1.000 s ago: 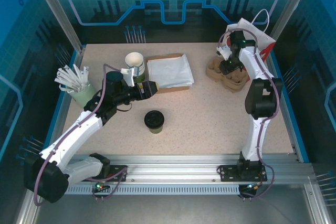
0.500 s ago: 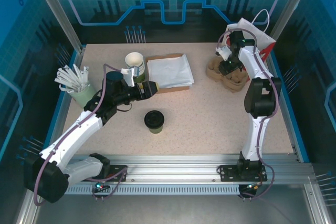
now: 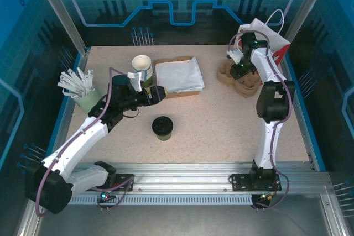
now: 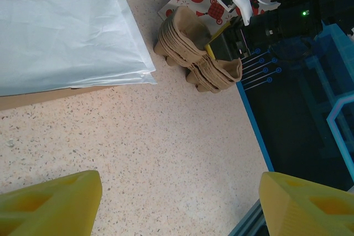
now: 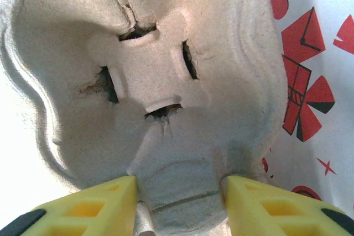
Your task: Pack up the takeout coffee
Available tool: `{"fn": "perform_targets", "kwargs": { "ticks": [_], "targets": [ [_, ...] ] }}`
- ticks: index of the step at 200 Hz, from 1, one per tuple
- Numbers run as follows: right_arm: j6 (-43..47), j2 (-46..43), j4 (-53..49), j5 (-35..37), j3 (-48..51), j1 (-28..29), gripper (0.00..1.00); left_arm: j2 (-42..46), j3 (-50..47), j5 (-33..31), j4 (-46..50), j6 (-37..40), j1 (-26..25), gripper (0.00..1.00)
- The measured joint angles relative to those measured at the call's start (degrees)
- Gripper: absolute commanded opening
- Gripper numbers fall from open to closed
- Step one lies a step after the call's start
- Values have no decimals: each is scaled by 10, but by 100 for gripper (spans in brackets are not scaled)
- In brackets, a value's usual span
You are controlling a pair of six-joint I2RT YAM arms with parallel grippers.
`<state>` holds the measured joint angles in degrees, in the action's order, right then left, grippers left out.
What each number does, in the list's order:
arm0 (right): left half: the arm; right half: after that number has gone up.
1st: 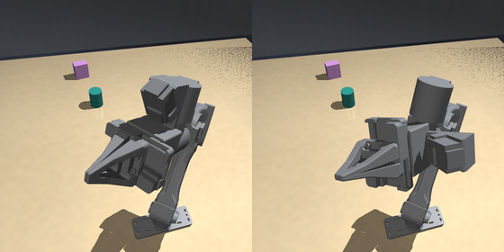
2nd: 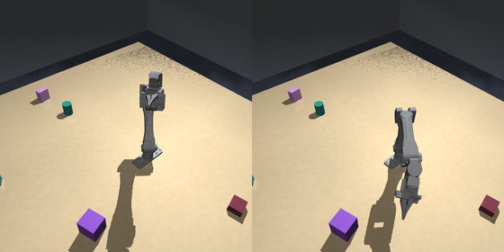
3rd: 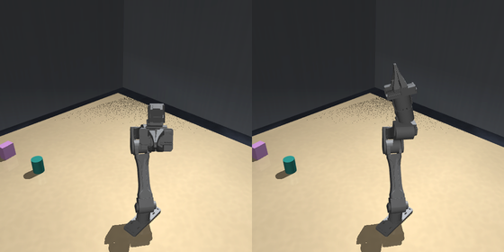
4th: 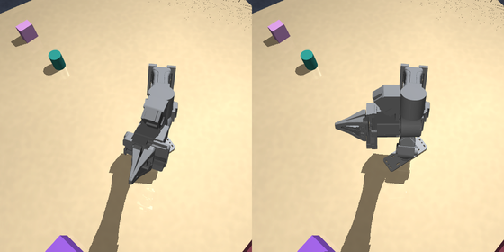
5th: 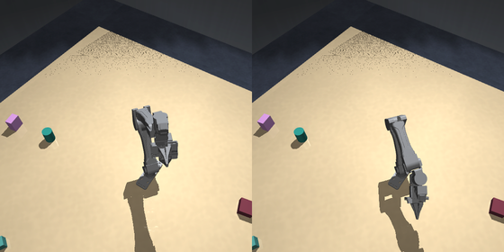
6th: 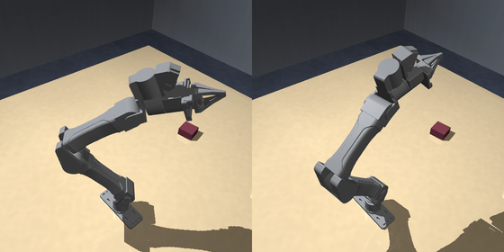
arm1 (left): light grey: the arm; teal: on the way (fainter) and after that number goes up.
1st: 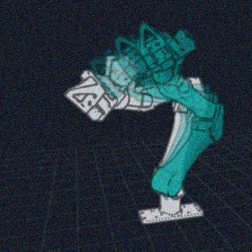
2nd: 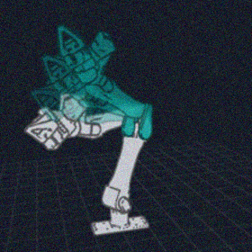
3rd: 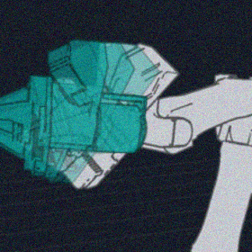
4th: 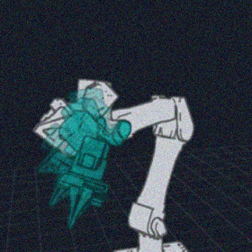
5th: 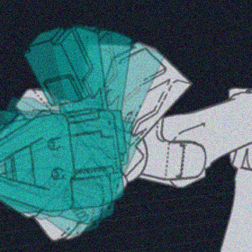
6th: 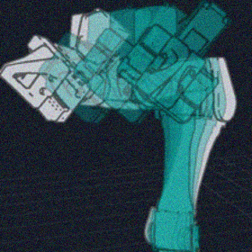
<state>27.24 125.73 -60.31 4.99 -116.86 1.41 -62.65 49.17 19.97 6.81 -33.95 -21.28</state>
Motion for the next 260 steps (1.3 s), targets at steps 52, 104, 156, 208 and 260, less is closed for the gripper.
{"fn": "perform_targets", "kwargs": {
  "ticks": [52,104,156,208,260],
  "targets": [
    [5,3,-3,1,-5,-1,37,0,0,0,0,0,0,76],
    [7,3,-3,1,-6,-3,35,0,0,0,0,0,0,76],
    [9,3,-3,5,-6,-3,39,0,0,0,0,0,-3,76],
    [13,3,-3,6,-6,-3,33,0,0,0,0,0,-3,76],
    [13,1,-2,5,-6,-3,26,0,0,0,2,0,-3,76]
  ]
}}
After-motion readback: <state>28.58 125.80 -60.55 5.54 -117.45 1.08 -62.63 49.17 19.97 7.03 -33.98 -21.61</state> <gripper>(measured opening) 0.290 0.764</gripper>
